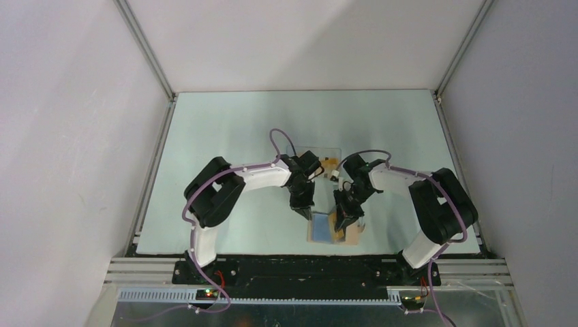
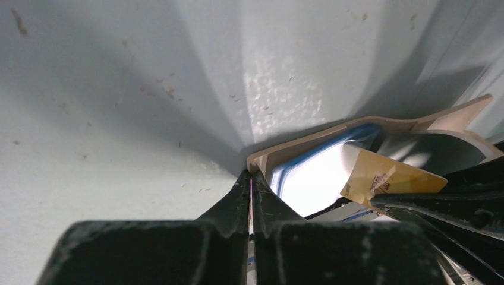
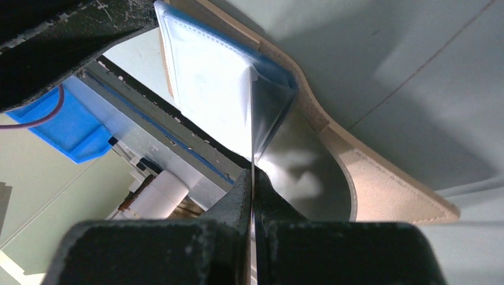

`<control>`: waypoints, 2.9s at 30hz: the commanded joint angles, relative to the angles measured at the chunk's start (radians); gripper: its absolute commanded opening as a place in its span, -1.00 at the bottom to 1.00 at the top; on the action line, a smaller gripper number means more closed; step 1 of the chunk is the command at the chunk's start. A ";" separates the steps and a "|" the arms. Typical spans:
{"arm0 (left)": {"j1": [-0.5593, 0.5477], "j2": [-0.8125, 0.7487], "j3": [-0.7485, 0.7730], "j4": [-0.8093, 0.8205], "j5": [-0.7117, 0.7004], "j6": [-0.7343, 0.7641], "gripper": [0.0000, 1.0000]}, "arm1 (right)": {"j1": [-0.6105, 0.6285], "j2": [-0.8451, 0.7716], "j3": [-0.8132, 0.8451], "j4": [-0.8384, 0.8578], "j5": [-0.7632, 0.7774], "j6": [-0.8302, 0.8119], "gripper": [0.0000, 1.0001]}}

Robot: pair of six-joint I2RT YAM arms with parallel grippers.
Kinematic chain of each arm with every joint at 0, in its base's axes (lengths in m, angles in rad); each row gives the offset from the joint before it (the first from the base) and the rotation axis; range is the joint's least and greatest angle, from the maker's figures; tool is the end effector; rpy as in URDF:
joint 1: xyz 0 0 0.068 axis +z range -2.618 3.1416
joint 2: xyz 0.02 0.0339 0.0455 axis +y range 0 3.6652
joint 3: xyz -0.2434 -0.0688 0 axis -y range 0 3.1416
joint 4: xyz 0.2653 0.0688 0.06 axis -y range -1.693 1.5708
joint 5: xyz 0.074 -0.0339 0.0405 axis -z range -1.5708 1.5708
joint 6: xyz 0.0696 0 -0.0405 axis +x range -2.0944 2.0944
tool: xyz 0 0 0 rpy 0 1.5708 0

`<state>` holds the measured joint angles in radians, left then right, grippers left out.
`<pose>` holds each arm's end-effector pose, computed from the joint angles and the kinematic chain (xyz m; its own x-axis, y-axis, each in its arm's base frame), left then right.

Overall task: Put the credit cards into the card holder
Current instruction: Move the card holder to the center of the board, then insert the credit card into the card holder.

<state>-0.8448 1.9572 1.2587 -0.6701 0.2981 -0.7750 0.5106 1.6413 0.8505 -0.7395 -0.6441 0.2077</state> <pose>0.2381 -0.2990 0.0766 -0.9922 0.1102 0.0579 0.0836 0.9345 -0.3461 0.2166 0.1692 0.0803 -0.9380 -0.3364 0.0841 -0.2234 0.7717 0.5954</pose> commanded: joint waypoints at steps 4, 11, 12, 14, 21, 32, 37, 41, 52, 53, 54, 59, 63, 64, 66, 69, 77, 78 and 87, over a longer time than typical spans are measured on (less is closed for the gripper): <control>0.022 0.071 0.053 0.132 -0.120 0.048 -0.92 | -0.020 -0.037 -0.020 0.094 -0.022 0.061 -1.00; 0.041 0.061 0.036 0.131 -0.120 0.047 -0.92 | -0.022 -0.068 -0.088 0.189 -0.092 0.120 -1.00; 0.042 0.058 0.035 0.131 -0.121 0.048 -0.92 | -0.022 -0.071 -0.092 0.183 -0.094 0.115 -1.00; 0.044 0.052 0.035 0.131 -0.120 0.054 -0.91 | -0.022 -0.095 -0.102 0.169 -0.095 0.109 -1.00; 0.044 0.028 0.023 0.120 -0.113 0.069 -0.90 | -0.023 -0.190 -0.116 0.161 -0.111 0.099 -1.00; 0.043 0.027 0.012 0.089 -0.066 0.093 -0.86 | -0.041 -0.106 -0.121 0.328 -0.116 0.147 -1.00; 0.043 0.026 0.013 0.079 -0.059 0.103 -0.87 | -0.043 -0.104 -0.120 0.327 -0.044 0.140 -1.00; 0.042 0.023 0.009 0.075 -0.059 0.100 -0.94 | -0.047 -0.119 -0.122 0.346 -0.006 0.159 -1.00; 0.041 0.014 -0.013 0.071 -0.056 0.075 -1.00 | -0.038 -0.165 -0.156 0.453 0.025 0.262 -1.00; 0.041 0.011 -0.015 0.069 -0.064 0.072 -1.00 | -0.038 -0.173 -0.164 0.456 0.025 0.271 -1.00; 0.041 0.004 -0.017 0.068 -0.069 0.071 -1.00 | -0.038 -0.194 -0.169 0.465 0.025 0.291 -1.00; 0.041 -0.030 -0.027 0.054 -0.110 0.067 -1.00 | -0.034 -0.245 -0.192 0.473 0.015 0.356 -1.00; 0.041 -0.052 -0.037 0.051 -0.127 0.063 -1.00 | -0.028 -0.274 -0.213 0.499 0.028 0.410 -1.00; 0.041 -0.053 -0.038 0.052 -0.126 0.062 -1.00 | -0.026 -0.274 -0.218 0.503 0.038 0.413 -1.00; 0.041 -0.053 -0.040 0.052 -0.126 0.062 -1.00 | -0.024 -0.255 -0.220 0.516 0.036 0.410 -1.00; 0.041 -0.060 -0.046 0.049 -0.128 0.062 -1.00 | -0.023 -0.195 -0.219 0.508 0.019 0.372 -1.00; 0.048 -0.096 -0.069 0.048 -0.143 0.056 -1.00 | -0.040 -0.105 -0.217 0.442 0.030 0.322 -0.80; 0.050 -0.099 -0.071 0.048 -0.142 0.055 -1.00 | -0.040 -0.108 -0.216 0.440 0.035 0.323 -0.76; 0.053 -0.105 -0.068 0.048 -0.139 0.032 -1.00 | -0.040 -0.097 -0.197 0.401 0.057 0.319 -0.01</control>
<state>-0.7998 1.8969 1.2041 -0.5823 0.1955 -0.7319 0.4709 1.5288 0.6353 -0.3008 -0.6350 0.5499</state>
